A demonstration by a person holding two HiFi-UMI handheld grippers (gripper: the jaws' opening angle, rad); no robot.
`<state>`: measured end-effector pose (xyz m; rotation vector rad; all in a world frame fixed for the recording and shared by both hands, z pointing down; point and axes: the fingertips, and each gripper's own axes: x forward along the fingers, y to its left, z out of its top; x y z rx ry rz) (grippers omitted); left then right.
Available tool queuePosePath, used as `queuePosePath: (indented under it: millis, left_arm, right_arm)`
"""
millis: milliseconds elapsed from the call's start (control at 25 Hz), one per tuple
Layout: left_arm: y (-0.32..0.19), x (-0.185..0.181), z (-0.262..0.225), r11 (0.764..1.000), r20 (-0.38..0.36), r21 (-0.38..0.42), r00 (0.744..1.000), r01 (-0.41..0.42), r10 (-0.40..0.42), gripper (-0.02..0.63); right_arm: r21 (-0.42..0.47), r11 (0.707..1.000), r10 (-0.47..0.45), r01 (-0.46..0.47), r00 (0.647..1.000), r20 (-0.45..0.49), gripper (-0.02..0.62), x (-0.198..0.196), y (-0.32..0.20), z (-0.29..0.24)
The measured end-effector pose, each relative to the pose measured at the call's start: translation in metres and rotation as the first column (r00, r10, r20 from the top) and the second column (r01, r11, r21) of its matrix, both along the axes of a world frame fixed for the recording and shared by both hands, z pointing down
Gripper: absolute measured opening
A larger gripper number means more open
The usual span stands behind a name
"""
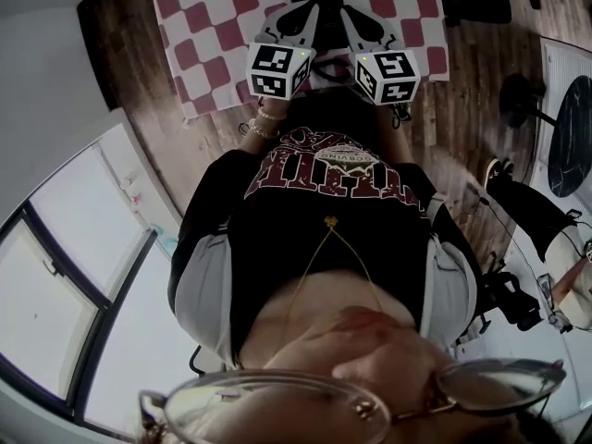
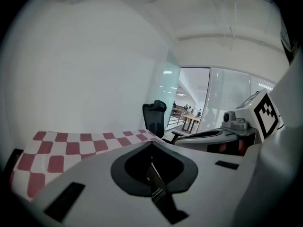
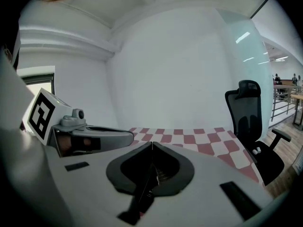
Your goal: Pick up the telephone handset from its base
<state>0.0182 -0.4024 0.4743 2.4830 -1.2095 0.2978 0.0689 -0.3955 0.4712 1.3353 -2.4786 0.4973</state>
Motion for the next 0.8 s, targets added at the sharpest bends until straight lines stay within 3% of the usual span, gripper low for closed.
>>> queuePosePath:
  millis: [440, 800]
  left_arm:
    - [-0.004, -0.004, 0.026, 0.991, 0.016, -0.084, 0.994, 0.107, -0.106, 0.000]
    - [-0.008, -0.012, 0.044, 0.981, 0.031, -0.136, 0.990, 0.140, -0.137, 0.000]
  right_arm:
    - [-0.071, 0.989, -0.132, 0.132, 0.991, -0.001, 0.020, -0.004, -0.014, 0.023]
    - [-0.120, 0.978, -0.174, 0.173, 0.985, -0.002, 0.020, -0.010, -0.021, 0.041]
